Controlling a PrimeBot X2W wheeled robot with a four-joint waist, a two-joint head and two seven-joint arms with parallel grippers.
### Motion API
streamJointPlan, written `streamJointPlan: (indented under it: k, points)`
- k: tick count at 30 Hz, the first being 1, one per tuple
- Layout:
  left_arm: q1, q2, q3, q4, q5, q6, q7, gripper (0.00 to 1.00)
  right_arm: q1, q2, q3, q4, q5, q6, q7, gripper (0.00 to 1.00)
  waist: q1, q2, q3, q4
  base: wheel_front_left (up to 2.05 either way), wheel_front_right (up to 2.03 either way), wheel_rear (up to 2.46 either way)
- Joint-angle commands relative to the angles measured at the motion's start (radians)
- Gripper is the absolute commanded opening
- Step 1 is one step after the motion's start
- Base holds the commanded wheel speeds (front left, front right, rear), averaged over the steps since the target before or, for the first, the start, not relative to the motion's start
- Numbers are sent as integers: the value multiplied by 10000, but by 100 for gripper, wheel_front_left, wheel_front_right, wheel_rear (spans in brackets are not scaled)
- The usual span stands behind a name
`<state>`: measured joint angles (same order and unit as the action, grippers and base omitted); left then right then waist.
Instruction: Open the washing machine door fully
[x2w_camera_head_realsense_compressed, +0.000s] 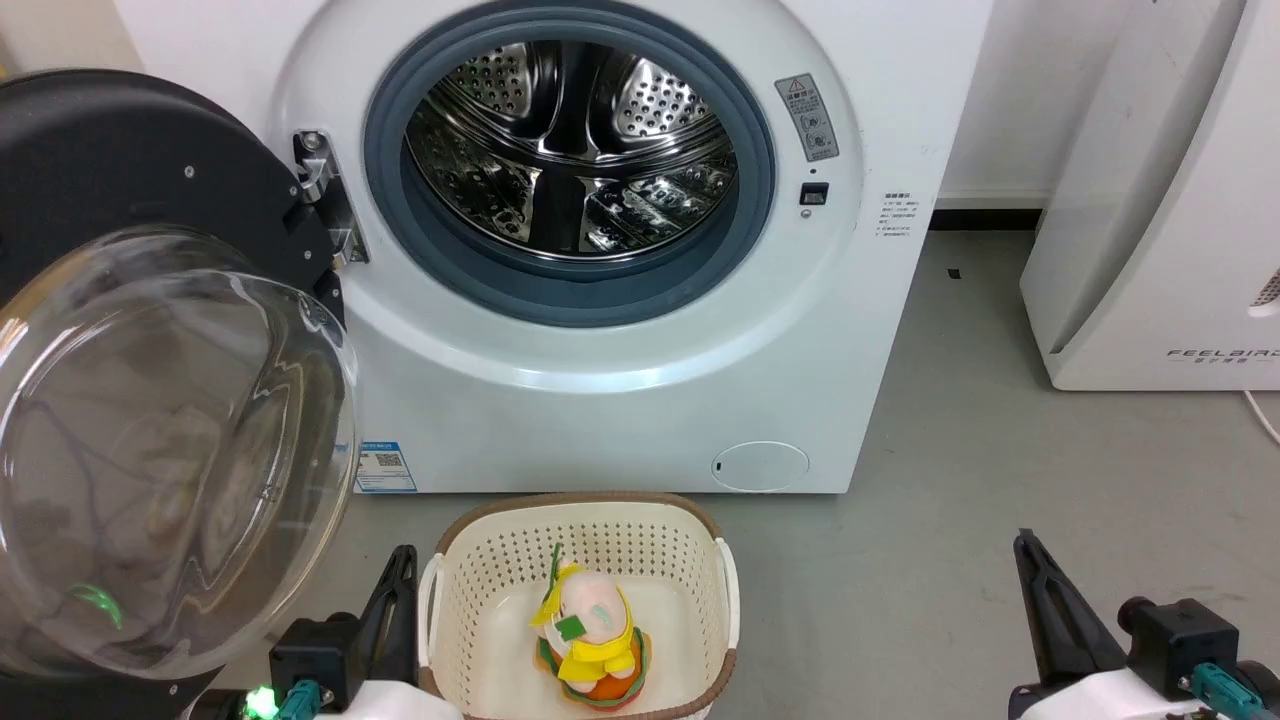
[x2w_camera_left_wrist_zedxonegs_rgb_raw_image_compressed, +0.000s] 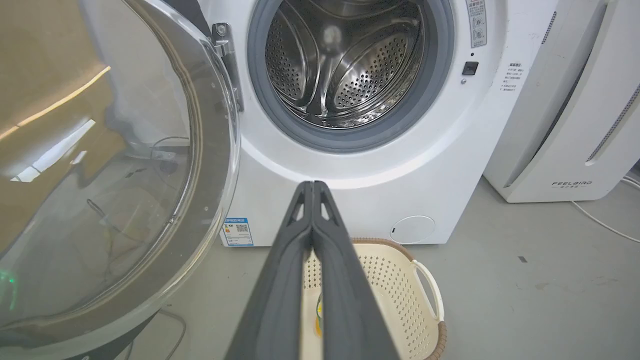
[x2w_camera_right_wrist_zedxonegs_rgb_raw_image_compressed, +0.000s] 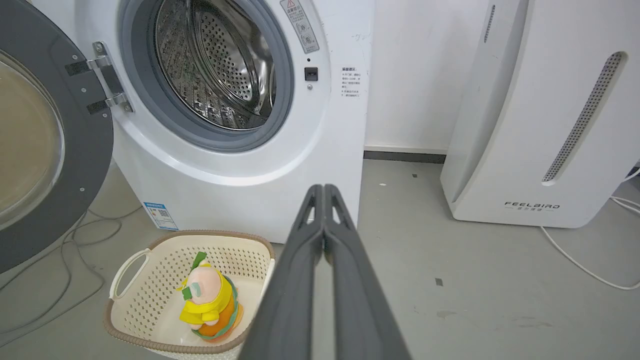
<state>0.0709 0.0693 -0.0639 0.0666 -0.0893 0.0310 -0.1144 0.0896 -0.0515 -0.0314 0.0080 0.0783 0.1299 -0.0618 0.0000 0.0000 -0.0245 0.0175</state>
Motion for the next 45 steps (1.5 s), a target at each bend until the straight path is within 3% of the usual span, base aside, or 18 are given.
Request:
streamJointPlan:
  k: [1, 45]
  points:
    - [-195, -47, 45, -84, 99, -48, 33, 0, -191, 6, 12, -39, -94, 4, 32, 0, 0, 0, 5, -3, 0, 0, 0]
    - [-532, -141, 434, -465, 619, -219, 761, 0, -653, 10, 210, -66, -546, 6, 416, 0, 0, 0, 162, -116, 0, 0, 0]
